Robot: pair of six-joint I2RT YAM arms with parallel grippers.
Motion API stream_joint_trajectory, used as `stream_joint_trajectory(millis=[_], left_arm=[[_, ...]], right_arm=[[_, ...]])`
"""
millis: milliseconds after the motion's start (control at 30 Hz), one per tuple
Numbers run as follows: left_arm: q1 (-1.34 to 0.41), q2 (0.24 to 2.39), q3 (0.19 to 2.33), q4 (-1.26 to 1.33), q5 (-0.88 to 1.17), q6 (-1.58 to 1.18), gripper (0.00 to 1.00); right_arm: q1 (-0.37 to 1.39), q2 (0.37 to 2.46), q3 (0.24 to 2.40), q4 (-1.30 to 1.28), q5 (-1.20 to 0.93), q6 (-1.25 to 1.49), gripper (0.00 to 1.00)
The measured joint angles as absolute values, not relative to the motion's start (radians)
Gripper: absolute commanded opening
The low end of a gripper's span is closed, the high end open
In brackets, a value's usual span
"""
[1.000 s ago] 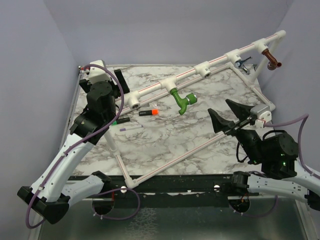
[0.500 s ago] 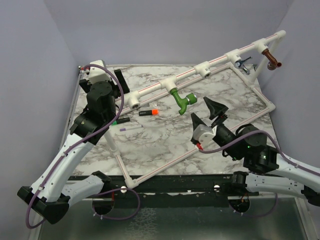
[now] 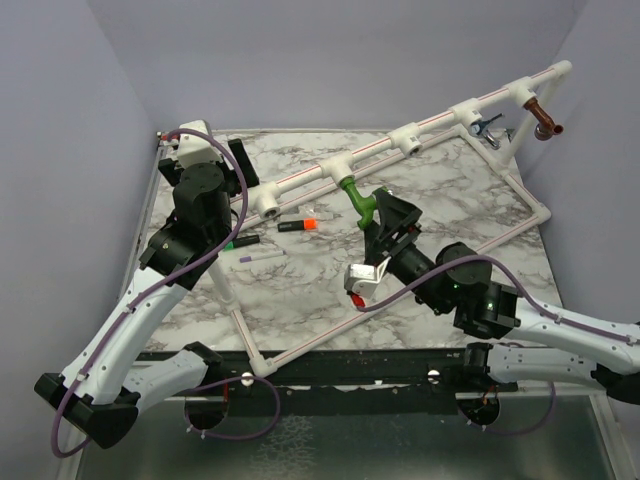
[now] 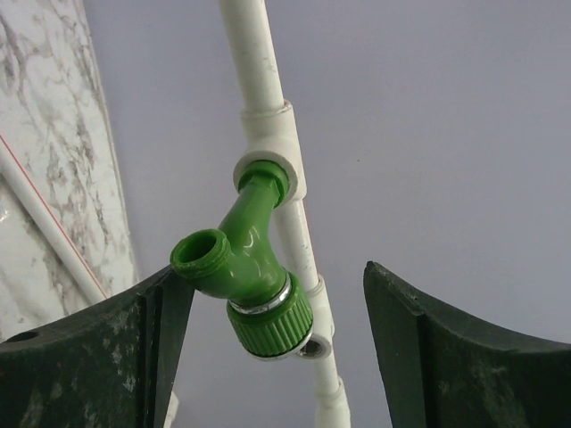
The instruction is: Install the water faucets
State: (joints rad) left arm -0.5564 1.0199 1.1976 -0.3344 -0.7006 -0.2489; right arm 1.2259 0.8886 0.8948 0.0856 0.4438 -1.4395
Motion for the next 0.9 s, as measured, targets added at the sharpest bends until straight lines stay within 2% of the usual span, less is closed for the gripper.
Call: stream_joint_trajectory(millis=[333,533,667,800,900], left_arm=[[-0.556,1.019,1.197,-0.334,-0.701,-0.249,0.99],[-0.556,1.019,1.197,-0.334,-0.701,-0.249,0.99],[-0.556,1.019,1.197,-0.334,-0.701,-0.248,0.99],[-0.556,1.018,1.196,-0.334,-0.701,-0.247,0.99],[-0.556,1.018,1.196,-0.333,-0.701,-0.246,0.99]], right_arm=[[1.226,0.939,0.864,0.192,0.444,-1.529,0.70],[1.226,0.962,0.834,0.227,0.448,-1.545,0.56],[1.226,0.968,0.813,0.254,0.452,-1.554,0.37],[1.226,0.969,0.810,0.298,0.462,-1.564,0.03],[1.226,0.972,0.807,0.320,0.471,-1.559,0.01]])
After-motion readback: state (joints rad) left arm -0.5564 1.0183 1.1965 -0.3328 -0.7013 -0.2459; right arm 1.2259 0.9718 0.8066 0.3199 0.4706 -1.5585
